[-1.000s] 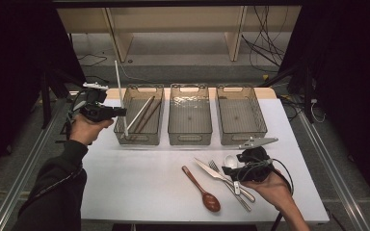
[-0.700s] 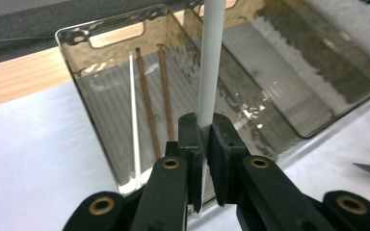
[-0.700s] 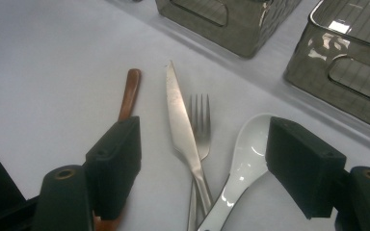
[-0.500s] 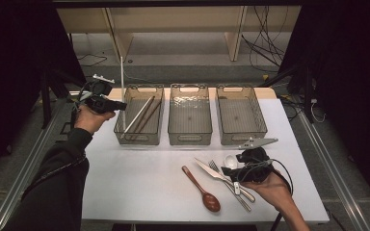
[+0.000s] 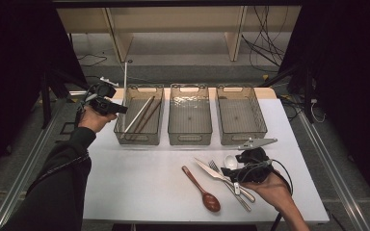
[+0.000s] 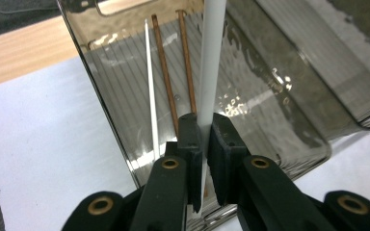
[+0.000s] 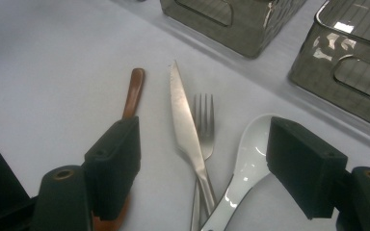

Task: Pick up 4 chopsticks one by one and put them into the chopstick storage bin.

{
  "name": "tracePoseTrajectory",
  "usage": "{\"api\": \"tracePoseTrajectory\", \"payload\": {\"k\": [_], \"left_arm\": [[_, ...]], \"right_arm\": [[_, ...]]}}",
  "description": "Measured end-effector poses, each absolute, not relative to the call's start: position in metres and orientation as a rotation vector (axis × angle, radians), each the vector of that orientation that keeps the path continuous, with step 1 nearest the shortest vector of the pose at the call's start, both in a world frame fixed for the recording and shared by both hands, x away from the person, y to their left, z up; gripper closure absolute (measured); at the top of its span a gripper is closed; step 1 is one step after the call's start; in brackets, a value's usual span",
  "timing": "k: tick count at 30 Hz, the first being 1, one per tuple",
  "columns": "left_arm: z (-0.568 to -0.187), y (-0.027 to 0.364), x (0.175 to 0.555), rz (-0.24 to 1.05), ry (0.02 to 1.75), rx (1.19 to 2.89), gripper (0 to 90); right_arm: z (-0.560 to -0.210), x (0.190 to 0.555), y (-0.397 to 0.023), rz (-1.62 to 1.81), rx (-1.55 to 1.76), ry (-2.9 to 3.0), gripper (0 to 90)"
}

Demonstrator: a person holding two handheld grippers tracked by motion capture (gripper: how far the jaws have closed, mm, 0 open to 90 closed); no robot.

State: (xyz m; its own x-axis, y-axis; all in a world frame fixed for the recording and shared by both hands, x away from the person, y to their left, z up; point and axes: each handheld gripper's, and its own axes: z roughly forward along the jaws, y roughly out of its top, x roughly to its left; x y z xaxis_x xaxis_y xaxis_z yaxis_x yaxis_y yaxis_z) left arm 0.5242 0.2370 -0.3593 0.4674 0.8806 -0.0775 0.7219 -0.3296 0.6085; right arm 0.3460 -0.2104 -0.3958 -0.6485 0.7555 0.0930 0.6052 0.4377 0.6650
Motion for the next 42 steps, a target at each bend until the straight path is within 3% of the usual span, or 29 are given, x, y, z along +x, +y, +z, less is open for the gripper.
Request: {"api": "tracePoseTrajectory", "payload": {"k": [20,27,36,42], "left_arm": [[-0.382,0.232,0.531,0.331,1.378,2.191,81.6],[-0.377,0.234,0.530,0.349,1.402,2.151,68.9],[-0.364,0.230,0.509,0.359,1.370,2.026,37.3],[-0.358,0.224,0.478,0.325,1.254,1.929,26.5]], "right_arm": [[-0.396,0.346,-0.211,1.001,1.183,2.479,29.0],[-0.396,0.346,-0.210,0.998,1.184,2.480,29.0],[-0.396,0.346,-0.210,0.999,1.185,2.473,29.0],[-0.396,0.347,-0.211,1.000,1.198,2.464,29.0]]}}
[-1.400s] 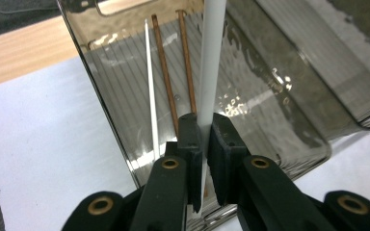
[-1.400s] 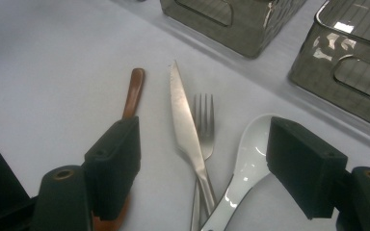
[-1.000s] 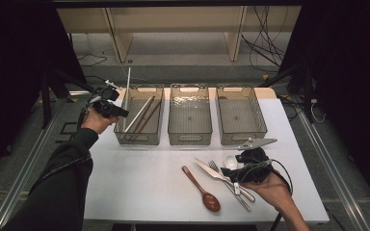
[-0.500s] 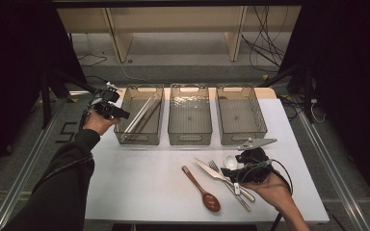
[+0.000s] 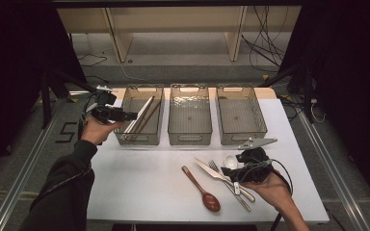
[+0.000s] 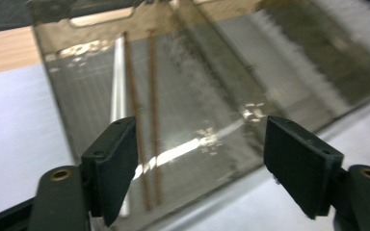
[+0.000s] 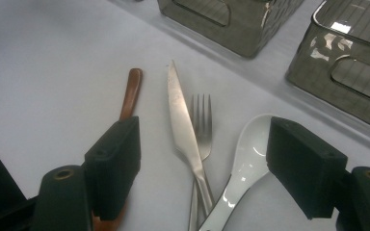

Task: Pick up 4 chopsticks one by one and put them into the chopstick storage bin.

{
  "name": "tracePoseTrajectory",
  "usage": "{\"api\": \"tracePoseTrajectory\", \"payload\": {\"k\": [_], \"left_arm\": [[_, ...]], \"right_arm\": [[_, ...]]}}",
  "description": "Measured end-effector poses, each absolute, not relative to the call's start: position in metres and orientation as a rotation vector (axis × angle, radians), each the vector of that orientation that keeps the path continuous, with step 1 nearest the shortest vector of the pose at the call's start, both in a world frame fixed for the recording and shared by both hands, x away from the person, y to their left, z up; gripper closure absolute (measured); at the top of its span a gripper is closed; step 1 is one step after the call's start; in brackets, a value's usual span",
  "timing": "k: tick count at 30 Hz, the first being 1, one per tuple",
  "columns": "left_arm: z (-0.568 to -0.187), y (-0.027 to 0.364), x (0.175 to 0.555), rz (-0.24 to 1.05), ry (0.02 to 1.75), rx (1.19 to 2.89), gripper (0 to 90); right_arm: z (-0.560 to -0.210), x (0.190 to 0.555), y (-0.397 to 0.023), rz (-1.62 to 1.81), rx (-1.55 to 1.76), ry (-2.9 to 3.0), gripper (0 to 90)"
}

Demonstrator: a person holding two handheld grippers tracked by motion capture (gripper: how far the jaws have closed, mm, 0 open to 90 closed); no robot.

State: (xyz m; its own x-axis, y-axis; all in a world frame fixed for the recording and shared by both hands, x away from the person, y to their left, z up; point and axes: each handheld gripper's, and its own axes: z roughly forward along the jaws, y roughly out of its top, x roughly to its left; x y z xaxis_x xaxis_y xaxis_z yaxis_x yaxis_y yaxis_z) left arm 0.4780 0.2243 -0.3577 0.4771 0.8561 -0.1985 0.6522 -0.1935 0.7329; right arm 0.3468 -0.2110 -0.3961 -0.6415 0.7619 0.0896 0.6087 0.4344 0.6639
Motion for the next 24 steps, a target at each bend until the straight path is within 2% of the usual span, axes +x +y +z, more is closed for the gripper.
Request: {"api": "tracePoseTrajectory", "payload": {"k": [9,24], "left_arm": [[-0.355,0.213,0.449,0.355,1.136,1.894,19.0],[-0.373,0.212,0.406,0.315,1.073,1.854,18.0]], "right_arm": [[-0.400,0.350,-0.212,0.948,1.241,2.453,28.6],[-0.410,0.355,-0.217,0.866,1.349,2.448,29.3]]}}
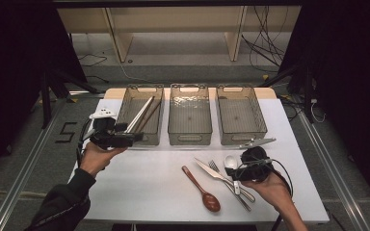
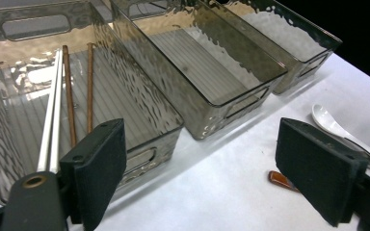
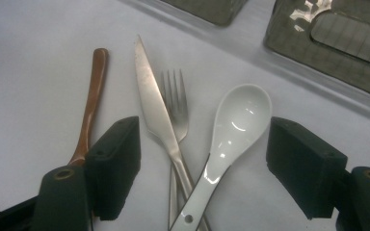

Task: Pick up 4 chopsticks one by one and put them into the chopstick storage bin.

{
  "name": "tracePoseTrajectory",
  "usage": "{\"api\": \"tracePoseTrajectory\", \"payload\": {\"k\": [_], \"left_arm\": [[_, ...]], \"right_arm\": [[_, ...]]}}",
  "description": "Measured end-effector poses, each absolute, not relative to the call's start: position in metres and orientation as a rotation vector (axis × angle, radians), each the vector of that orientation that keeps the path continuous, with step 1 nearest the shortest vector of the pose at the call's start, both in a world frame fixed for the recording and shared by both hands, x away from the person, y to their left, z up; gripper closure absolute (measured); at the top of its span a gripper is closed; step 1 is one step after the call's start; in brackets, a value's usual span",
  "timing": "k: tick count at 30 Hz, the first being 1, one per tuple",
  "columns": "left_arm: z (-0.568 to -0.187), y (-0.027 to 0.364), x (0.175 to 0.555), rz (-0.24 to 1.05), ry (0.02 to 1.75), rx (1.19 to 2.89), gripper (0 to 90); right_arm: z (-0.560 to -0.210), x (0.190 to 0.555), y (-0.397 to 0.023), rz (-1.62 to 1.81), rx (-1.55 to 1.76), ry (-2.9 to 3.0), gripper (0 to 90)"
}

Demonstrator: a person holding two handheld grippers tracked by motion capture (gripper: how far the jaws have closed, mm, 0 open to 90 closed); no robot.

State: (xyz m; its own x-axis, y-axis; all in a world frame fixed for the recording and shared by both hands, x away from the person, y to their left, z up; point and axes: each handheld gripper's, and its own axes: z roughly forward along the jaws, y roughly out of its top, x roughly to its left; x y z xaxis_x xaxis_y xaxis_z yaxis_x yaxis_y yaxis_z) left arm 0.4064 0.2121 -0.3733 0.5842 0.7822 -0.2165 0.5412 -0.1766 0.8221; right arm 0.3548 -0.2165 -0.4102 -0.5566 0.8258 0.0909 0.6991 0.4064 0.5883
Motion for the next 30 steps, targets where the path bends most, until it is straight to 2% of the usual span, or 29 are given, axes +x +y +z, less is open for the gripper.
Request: {"api": "tracePoseTrajectory", "payload": {"k": [12,30], "left_arm": [[-0.391,0.209,0.378,0.304,1.025,1.872,17.6],[-0.389,0.213,0.355,0.349,0.970,1.821,15.9]], "right_arm": [[-0.423,0.361,-0.216,0.738,1.410,2.447,32.4],[-0.432,0.366,-0.220,0.718,1.438,2.465,30.9]]}}
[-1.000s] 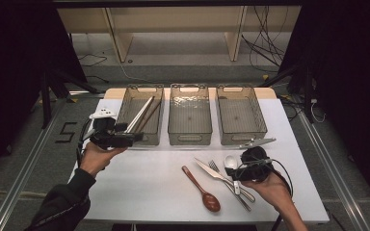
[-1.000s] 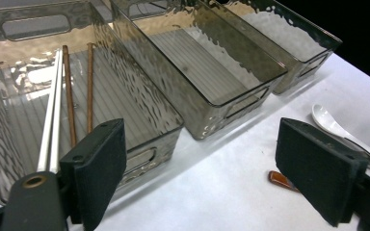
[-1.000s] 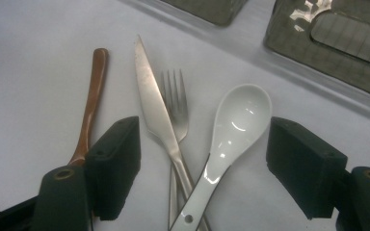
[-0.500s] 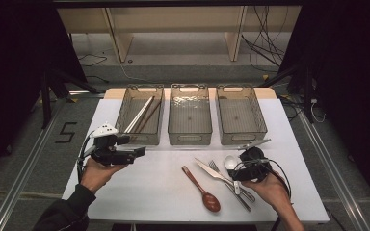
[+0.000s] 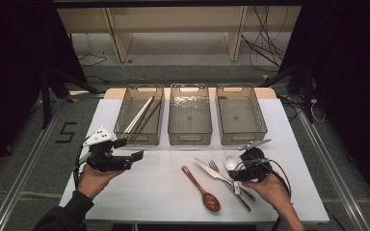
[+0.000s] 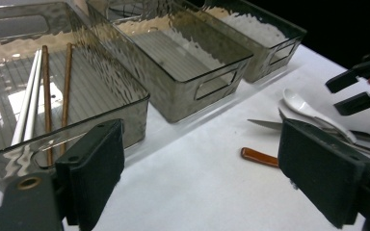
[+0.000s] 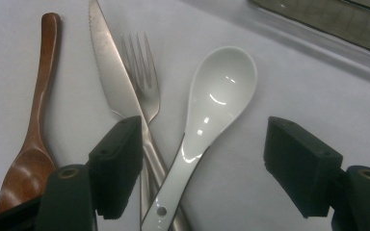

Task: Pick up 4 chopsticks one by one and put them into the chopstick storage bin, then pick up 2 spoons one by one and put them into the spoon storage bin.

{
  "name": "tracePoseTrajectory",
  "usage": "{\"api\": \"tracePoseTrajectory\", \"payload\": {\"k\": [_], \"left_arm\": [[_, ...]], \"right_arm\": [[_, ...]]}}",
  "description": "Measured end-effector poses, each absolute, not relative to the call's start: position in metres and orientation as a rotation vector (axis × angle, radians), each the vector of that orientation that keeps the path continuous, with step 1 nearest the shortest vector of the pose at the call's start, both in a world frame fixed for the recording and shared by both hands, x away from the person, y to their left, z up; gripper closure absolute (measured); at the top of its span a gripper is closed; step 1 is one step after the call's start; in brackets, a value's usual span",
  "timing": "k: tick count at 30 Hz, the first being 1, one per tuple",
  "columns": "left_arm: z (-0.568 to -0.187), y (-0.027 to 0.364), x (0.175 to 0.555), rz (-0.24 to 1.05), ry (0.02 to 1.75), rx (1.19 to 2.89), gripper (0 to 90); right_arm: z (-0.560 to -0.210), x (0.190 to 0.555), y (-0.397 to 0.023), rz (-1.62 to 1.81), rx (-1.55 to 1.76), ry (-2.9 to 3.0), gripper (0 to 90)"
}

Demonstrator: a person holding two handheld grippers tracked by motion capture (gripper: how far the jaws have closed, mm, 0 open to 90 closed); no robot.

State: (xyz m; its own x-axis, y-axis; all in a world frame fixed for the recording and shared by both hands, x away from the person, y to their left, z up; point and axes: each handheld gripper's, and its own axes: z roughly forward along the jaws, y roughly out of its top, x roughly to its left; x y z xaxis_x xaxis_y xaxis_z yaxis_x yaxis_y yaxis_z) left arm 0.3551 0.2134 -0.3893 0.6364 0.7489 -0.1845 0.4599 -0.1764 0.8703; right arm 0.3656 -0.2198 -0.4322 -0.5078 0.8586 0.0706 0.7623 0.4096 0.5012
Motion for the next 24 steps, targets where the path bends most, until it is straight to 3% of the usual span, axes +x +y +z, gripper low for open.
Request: {"api": "tracePoseTrajectory", "payload": {"k": [15,24], "left_arm": [[-0.393,0.220,0.344,0.354,0.966,1.797,15.6],[-0.393,0.217,0.342,0.357,0.954,1.809,15.6]], "right_arm": [[-0.434,0.367,-0.217,0.709,1.437,2.483,30.5],[-0.437,0.372,-0.217,0.662,1.460,2.490,35.9]]}}
